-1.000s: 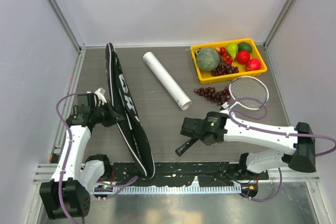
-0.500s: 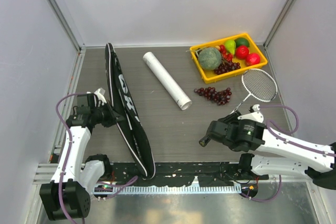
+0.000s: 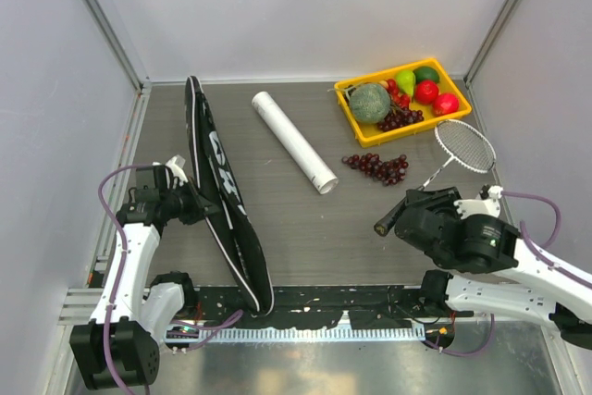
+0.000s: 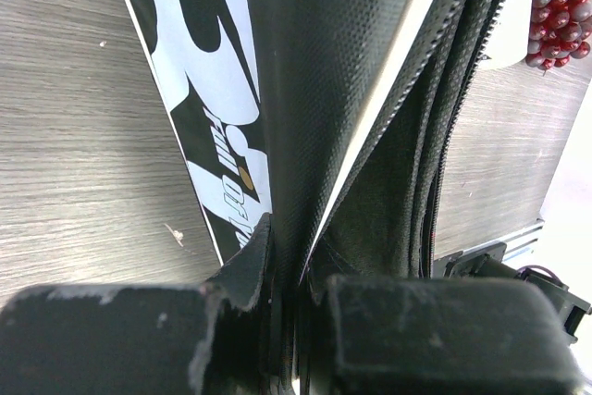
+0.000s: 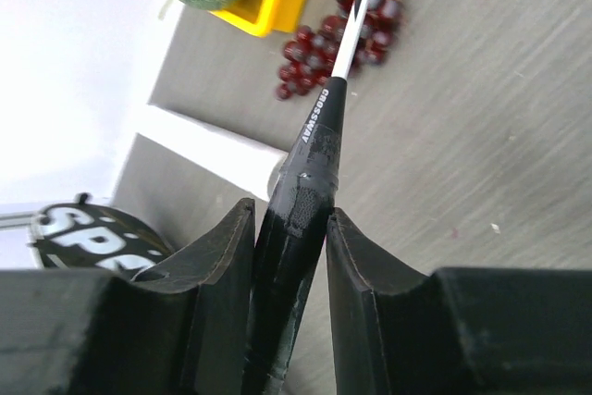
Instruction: Pack up the badminton gear
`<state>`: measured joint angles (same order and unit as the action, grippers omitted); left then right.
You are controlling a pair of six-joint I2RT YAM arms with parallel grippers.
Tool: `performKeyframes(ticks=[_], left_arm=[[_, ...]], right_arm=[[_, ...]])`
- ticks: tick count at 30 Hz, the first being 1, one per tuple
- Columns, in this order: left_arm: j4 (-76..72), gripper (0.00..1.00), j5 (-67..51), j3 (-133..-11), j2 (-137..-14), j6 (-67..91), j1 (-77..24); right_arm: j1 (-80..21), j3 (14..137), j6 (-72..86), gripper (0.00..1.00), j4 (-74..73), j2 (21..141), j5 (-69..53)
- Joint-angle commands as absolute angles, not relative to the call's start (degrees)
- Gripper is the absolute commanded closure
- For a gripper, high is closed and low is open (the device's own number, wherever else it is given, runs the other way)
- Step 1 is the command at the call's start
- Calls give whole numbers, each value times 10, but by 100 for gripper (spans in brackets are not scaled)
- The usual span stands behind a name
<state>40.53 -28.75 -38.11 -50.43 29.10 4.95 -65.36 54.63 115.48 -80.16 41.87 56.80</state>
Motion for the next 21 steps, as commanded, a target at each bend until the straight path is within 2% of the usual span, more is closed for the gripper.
performKeyframes(ticks=[1, 10, 15, 16, 17, 18, 21], left_arm=[[372, 100, -309, -387, -491, 288, 52], [373, 100, -306, -387, -486, 289, 53], [374, 100, -305, -388, -486, 288, 53], [374, 100, -305, -388, -488, 288, 53], [374, 100, -305, -388, -487, 287, 53], [374, 100, -305, -388, -486, 287, 53], [373, 100, -307, -388, -483, 288, 52]], right_arm=[[-657, 619, 1337, 95, -894, 410, 712], [-656, 689, 1205, 95, -860, 391, 764], [-656, 715, 1020, 95, -748, 376, 786], [-656, 715, 988, 95, -691, 375, 787], [-657, 711, 877, 95, -650, 369, 784], [-657, 695, 731, 94, -528, 366, 779], [-657, 645, 554, 95, -332, 350, 721]])
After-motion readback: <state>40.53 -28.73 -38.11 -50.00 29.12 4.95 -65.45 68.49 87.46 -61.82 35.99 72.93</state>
